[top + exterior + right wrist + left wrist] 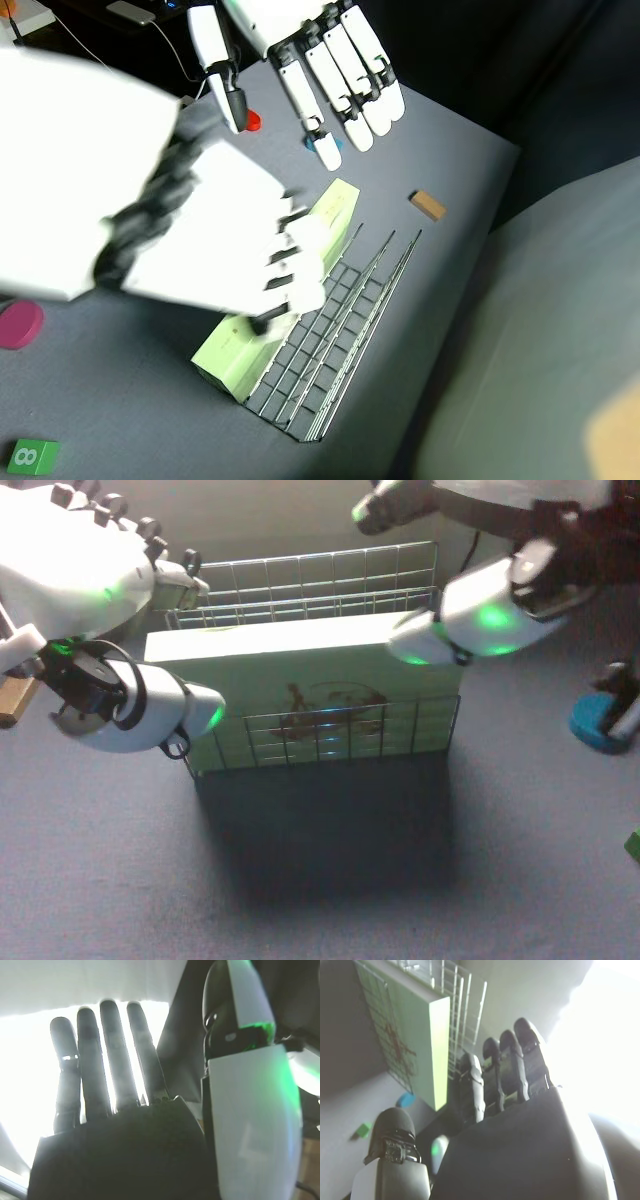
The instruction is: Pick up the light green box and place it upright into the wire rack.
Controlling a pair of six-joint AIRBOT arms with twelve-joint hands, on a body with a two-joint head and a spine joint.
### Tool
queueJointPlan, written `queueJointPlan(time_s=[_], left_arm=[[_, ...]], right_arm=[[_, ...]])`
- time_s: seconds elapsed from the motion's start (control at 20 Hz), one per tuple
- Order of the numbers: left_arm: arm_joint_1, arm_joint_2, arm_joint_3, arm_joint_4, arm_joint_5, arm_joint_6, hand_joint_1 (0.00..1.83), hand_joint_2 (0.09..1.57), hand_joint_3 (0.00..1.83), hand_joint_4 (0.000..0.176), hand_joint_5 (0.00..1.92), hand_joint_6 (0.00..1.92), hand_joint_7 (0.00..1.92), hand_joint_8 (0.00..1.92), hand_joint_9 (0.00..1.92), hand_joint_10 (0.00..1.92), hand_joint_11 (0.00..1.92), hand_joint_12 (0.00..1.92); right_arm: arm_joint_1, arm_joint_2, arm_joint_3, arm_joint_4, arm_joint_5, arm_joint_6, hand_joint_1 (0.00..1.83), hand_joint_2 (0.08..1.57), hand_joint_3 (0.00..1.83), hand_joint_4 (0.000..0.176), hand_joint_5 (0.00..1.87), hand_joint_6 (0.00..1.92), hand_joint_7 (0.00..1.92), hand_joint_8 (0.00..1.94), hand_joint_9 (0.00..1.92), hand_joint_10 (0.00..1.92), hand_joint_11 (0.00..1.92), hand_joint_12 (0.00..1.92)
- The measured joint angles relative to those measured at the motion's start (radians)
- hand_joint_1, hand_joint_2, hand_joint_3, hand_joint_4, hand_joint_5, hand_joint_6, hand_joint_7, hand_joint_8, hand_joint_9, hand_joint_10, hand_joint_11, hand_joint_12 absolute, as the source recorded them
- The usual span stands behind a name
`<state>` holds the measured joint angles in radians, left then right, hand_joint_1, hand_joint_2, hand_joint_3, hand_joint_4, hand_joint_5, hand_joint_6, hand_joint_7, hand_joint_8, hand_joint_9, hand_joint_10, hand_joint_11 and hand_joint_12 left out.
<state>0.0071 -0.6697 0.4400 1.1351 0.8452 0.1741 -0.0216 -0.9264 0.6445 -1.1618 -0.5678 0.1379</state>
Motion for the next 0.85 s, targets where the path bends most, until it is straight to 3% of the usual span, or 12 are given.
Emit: queueJointPlan(time_s=[0.15,0.2,0.25,0.3,0.35,0.4,0.5,0.55,0.7,0.75,0.8,0.85], left_arm=[[0.006,-0.001,-0.001,0.002,-0.001,-0.001,0.14,1.22,0.00,0.080,0.29,0.01,0.24,0.01,0.14,0.01,0.00,0.44],[0.010,-0.002,-0.001,0.007,0.000,0.000,0.14,1.22,0.00,0.071,0.33,0.01,0.31,0.01,0.21,0.02,0.00,0.61],[0.013,-0.002,-0.001,0.000,0.004,-0.001,0.14,1.22,0.00,0.055,0.39,0.01,0.46,0.02,0.37,0.06,0.01,0.95],[0.015,-0.006,-0.003,0.001,0.003,-0.001,0.17,1.23,0.00,0.031,0.50,0.01,0.63,0.05,0.49,0.42,0.25,1.20],[0.015,-0.008,-0.005,0.001,0.000,-0.002,0.22,1.23,0.00,0.000,0.63,0.03,0.63,0.42,0.49,1.20,0.55,1.50],[0.015,-0.008,-0.005,0.001,-0.005,-0.008,0.27,1.24,0.00,0.000,0.76,0.10,0.51,1.06,0.56,1.78,0.79,1.84],[0.014,-0.008,-0.005,0.000,-0.001,-0.008,0.35,1.26,0.00,0.000,0.48,1.65,0.53,1.85,0.77,1.92,1.00,1.92],[0.013,-0.008,-0.005,0.001,0.001,-0.008,0.37,1.29,0.01,0.000,0.54,1.87,0.64,1.91,0.83,1.92,1.03,1.92],[0.007,-0.008,-0.005,0.002,0.003,-0.009,0.38,1.37,0.01,0.000,1.06,1.92,1.11,1.92,1.12,1.92,1.26,1.92],[0.007,-0.008,-0.005,0.002,0.003,-0.008,0.38,1.39,0.00,0.119,1.35,1.92,1.45,1.92,1.46,1.92,1.53,1.92],[0.007,-0.008,-0.005,0.002,0.003,-0.008,0.38,1.39,0.00,0.119,1.35,1.92,1.45,1.92,1.46,1.92,1.53,1.92],[0.007,-0.008,-0.005,0.001,0.004,-0.008,0.36,1.39,0.00,0.165,1.40,1.92,1.51,1.92,1.53,1.92,1.62,1.92]], right_arm=[[-0.001,0.056,-0.045,0.139,-0.026,-0.072,0.70,1.06,0.00,0.000,0.60,0.03,0.65,0.02,0.60,0.05,0.27,1.20],[-0.007,0.069,-0.053,0.161,-0.023,-0.072,0.70,1.08,0.00,0.000,0.69,0.03,0.76,0.03,0.71,0.08,0.36,1.23],[-0.016,0.074,-0.055,0.156,-0.013,-0.076,0.71,1.09,0.00,0.000,0.80,0.02,0.88,0.08,0.76,0.40,0.50,1.30],[-0.016,0.073,-0.054,0.154,-0.013,-0.078,0.72,1.09,0.00,0.000,0.90,0.05,0.95,0.20,0.69,0.99,0.65,1.48],[-0.021,0.069,-0.054,0.146,-0.007,-0.077,0.73,1.11,0.00,0.000,0.97,0.20,0.84,0.75,0.72,1.38,0.79,1.65],[-0.023,0.066,-0.054,0.141,-0.002,-0.085,0.72,1.12,0.00,0.000,0.89,0.84,0.79,1.20,0.81,1.60,0.92,1.81],[-0.033,0.060,-0.055,0.155,0.019,-0.090,0.71,1.14,0.00,0.000,0.77,1.83,0.77,1.87,0.96,1.90,1.20,1.92],[-0.033,0.060,-0.055,0.153,0.026,-0.091,0.71,1.15,0.00,0.000,0.82,1.90,0.84,1.93,1.03,1.92,1.30,1.92],[-0.039,0.060,-0.055,0.144,0.036,-0.095,0.59,1.30,0.02,0.000,1.03,1.92,1.13,1.94,1.32,1.92,1.62,1.92],[-0.040,0.060,-0.055,0.148,0.036,-0.095,0.55,1.43,0.03,0.000,1.15,1.92,1.37,1.94,1.57,1.92,1.81,1.92],[-0.040,0.060,-0.055,0.149,0.036,-0.096,0.55,1.43,0.03,0.000,1.15,1.92,1.37,1.94,1.57,1.92,1.81,1.92],[-0.040,0.060,-0.055,0.144,0.038,-0.099,0.58,1.47,0.03,0.000,1.16,1.92,1.39,1.94,1.58,1.92,1.83,1.92]])
